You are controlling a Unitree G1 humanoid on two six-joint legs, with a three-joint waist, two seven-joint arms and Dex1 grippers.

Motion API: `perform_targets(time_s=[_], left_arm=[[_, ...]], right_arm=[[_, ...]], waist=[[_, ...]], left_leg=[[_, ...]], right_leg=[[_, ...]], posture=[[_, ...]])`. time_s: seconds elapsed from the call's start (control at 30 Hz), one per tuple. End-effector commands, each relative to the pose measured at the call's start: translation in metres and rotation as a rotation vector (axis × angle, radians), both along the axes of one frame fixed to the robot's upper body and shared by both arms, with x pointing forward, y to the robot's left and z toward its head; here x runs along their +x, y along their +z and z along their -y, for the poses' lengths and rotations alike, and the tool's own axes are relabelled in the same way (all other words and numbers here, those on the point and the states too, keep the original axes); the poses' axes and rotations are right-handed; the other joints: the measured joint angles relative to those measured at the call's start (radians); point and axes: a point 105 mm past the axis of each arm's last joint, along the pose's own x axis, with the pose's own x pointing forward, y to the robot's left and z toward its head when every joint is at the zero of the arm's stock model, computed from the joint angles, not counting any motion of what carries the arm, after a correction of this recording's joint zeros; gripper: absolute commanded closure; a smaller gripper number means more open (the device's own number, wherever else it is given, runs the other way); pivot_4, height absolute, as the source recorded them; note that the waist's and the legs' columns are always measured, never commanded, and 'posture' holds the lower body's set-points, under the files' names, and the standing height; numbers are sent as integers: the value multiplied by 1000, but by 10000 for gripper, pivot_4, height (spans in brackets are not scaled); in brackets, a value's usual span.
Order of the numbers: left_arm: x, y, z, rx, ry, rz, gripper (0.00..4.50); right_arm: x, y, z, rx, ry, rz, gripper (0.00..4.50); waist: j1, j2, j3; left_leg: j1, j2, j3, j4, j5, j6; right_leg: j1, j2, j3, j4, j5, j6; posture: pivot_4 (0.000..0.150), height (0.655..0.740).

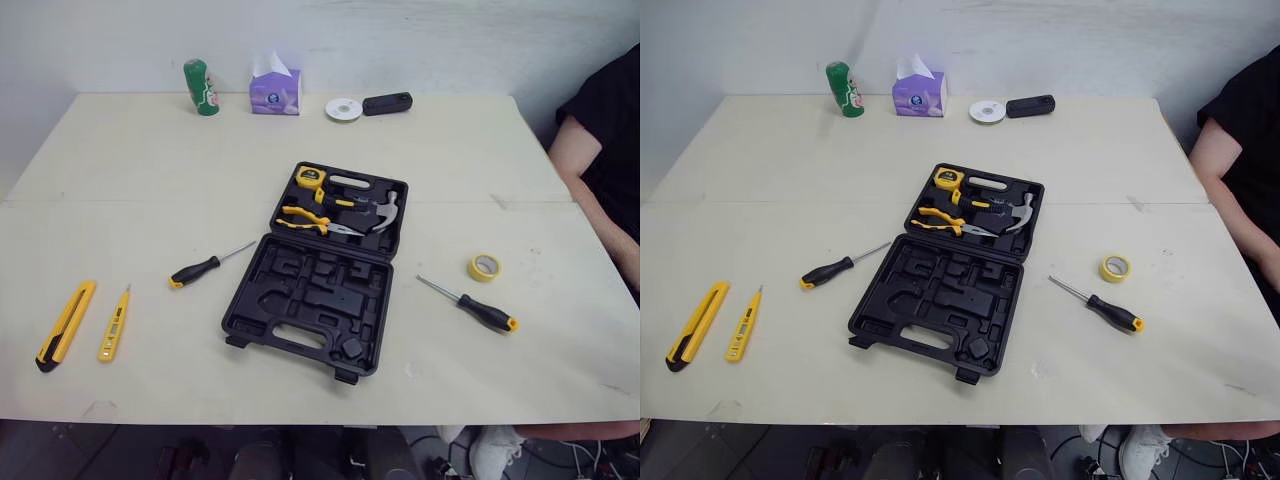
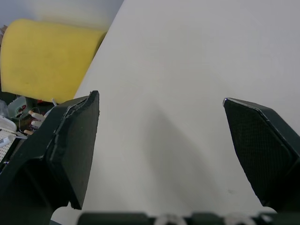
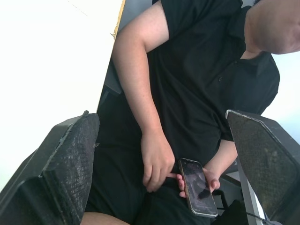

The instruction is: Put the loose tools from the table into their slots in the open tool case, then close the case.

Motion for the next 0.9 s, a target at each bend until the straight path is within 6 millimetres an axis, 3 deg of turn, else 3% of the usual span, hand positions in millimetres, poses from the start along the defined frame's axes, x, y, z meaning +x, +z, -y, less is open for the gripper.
perform_targets(time_s=[0.03, 0.23, 0.9], left_arm=[[4, 12, 1, 18, -30, 39, 399], [18, 15, 14, 27, -127, 64, 399], [25, 20, 20, 39, -160, 91, 399]], right_arm=[[4, 8, -5, -8, 31, 25, 0], [10, 7, -10, 20, 68, 18, 0], [14, -3, -17, 36, 106, -3, 0]], waist=[[0, 0, 0], [0, 0, 0], [0, -1, -1]], left_leg=[[0, 0, 0, 0, 0, 0], [0, 0, 0, 1, 0, 0], [1, 0, 1, 1, 3, 5]], right_leg=[[0, 0, 0, 0, 0, 0], [0, 0, 0, 1, 0, 0], [0, 0, 1, 3, 0, 0]], posture=[[1500, 7400], [1500, 7400], [1500, 7400]])
